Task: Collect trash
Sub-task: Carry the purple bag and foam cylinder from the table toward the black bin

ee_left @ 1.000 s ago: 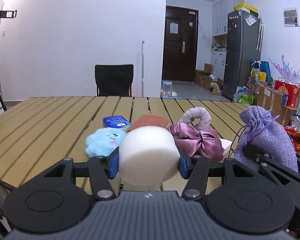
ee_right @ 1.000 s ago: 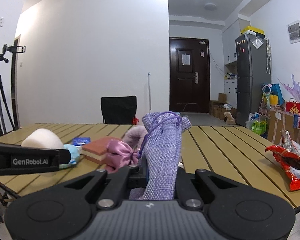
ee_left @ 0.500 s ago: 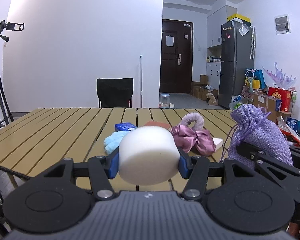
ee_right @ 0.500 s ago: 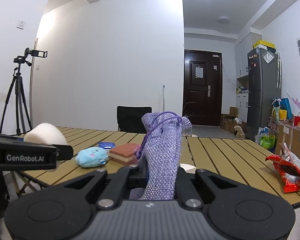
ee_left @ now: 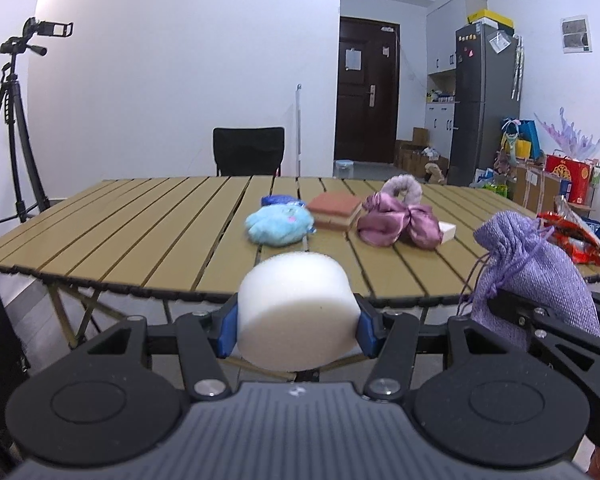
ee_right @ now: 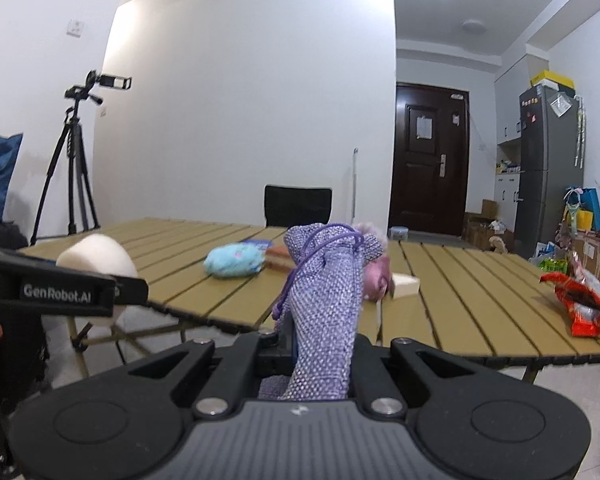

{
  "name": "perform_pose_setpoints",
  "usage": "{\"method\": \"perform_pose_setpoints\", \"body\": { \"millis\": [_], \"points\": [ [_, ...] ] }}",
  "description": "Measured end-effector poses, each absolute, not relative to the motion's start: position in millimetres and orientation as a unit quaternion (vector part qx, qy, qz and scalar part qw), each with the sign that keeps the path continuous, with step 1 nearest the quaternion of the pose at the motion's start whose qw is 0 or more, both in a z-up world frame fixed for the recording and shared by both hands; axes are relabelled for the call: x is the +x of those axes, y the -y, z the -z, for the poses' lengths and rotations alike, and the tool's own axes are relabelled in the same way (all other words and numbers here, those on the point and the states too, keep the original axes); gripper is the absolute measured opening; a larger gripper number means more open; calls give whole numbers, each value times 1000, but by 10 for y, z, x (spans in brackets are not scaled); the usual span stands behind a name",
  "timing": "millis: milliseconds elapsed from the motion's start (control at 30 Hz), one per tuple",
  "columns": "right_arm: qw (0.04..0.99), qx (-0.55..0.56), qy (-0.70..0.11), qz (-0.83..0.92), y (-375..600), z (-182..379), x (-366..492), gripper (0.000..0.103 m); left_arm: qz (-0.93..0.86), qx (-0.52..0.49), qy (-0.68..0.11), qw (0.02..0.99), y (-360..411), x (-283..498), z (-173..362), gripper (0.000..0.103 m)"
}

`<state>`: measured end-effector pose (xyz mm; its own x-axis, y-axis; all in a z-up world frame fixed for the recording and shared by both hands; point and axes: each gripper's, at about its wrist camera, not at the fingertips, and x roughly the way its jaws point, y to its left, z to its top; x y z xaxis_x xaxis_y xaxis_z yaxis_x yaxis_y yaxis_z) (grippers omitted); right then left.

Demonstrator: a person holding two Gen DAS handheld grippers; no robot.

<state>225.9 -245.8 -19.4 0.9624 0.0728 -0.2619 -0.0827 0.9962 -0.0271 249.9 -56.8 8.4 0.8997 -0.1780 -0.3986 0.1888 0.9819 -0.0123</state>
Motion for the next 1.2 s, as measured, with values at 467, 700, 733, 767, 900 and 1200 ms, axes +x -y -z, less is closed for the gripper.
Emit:
{"method": "perform_pose_setpoints", "body": {
  "millis": [467,700,733,767,900,1200],
  "points": [
    [979,-25,-194,-49,2271,508,1984,4,82,26,-258,962,354,2201,296,56],
    [970,-28,-236,-52,2209,738,1861,4,73,34,-286,955,263,2095,473,56],
    [968,-29,-244,-52,2202,776,1850,4,69,36,-291,954,246,2082,503,56],
    [966,-30,-251,-52,2200,816,1835,4,67,38,-296,952,226,2067,534,57],
    [957,-32,-283,-51,2187,988,1787,4,56,43,-315,946,150,2029,667,56],
    [935,-34,-350,-42,2181,1345,1797,4,17,55,-376,925,-5,2133,1033,56]
  ]
}}
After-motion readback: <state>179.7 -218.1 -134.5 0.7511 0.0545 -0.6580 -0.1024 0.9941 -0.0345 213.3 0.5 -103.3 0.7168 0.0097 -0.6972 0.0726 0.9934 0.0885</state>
